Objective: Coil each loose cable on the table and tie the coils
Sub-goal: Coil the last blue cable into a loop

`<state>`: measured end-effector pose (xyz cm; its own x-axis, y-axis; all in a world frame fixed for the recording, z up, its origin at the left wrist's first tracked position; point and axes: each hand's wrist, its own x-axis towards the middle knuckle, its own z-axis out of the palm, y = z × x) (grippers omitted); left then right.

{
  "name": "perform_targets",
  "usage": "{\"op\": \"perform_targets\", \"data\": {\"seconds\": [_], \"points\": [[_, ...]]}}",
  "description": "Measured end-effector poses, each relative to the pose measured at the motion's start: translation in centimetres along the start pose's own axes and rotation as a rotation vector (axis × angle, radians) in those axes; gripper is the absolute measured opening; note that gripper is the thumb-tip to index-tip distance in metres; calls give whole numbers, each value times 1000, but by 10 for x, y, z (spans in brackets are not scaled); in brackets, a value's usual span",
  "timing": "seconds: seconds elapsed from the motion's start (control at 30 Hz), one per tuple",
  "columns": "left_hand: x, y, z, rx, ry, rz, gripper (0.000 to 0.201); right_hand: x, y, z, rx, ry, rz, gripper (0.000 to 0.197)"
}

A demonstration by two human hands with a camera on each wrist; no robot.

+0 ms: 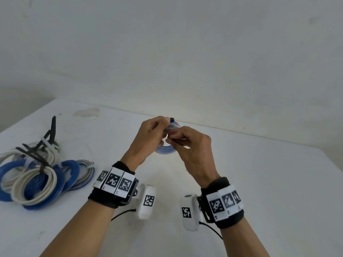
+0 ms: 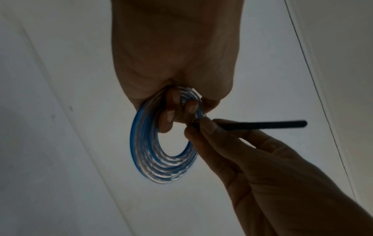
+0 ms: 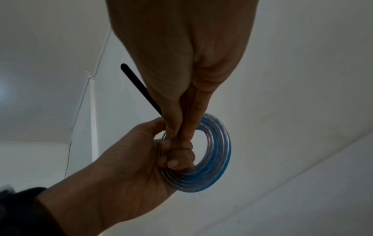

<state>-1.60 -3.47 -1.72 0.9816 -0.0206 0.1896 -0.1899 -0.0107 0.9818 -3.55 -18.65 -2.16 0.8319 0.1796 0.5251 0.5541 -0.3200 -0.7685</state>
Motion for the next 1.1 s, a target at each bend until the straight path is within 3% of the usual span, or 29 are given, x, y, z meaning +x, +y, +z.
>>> {"op": "perform_targets", "data": {"seconds": [0.17, 0.3, 0.47, 1.1], "points": [[-2, 6, -2, 14, 16, 96, 35, 1, -27, -4, 121, 19, 15, 9], [-8, 18, -1, 24, 28, 184, 35, 3, -40, -11, 346, 28, 190, 19], [-10, 22, 5, 36, 31, 248, 35, 2, -41, -18, 434, 47, 318, 25], [-15, 29, 8, 66, 19, 274, 32, 5, -44, -20, 452, 60, 321, 27]]}}
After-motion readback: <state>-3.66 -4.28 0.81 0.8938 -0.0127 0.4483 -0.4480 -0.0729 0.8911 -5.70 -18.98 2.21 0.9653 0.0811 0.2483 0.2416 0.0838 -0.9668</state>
